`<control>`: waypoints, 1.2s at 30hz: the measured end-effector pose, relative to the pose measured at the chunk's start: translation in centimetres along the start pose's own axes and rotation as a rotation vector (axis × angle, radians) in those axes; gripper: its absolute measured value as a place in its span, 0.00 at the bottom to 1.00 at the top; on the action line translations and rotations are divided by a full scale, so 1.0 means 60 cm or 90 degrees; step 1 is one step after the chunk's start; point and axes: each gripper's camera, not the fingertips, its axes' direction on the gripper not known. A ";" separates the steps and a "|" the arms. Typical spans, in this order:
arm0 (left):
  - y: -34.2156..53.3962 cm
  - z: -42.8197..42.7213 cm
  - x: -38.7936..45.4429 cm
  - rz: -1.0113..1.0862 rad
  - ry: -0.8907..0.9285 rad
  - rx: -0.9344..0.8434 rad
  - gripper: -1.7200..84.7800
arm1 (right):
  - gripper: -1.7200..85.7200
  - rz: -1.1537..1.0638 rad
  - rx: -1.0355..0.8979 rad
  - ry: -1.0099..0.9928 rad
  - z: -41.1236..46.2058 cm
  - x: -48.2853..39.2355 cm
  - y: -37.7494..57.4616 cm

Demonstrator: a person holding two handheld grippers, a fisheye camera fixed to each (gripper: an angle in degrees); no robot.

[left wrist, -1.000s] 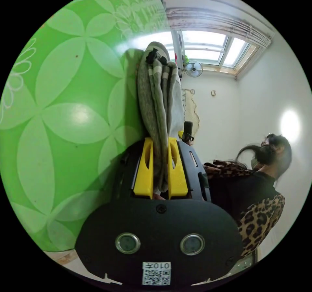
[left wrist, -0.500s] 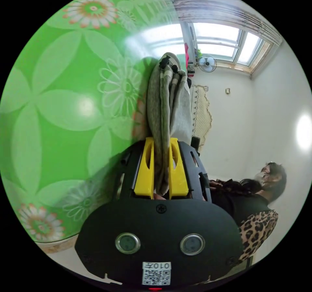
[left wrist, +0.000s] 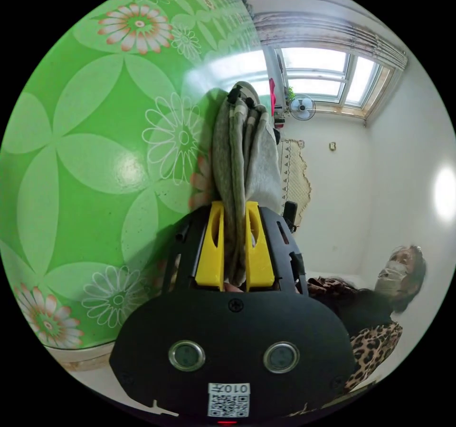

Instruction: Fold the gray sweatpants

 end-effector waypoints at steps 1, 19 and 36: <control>-0.002 0.011 -0.008 0.005 0.007 0.007 0.08 | 0.12 -0.004 -0.014 0.002 -0.012 0.000 -0.011; -0.246 0.505 0.029 0.095 0.071 -0.168 0.08 | 0.12 0.060 0.102 0.027 -0.414 0.118 0.052; -0.371 1.454 0.150 0.148 0.049 -0.411 0.08 | 0.13 0.234 0.239 0.215 -1.004 0.369 0.274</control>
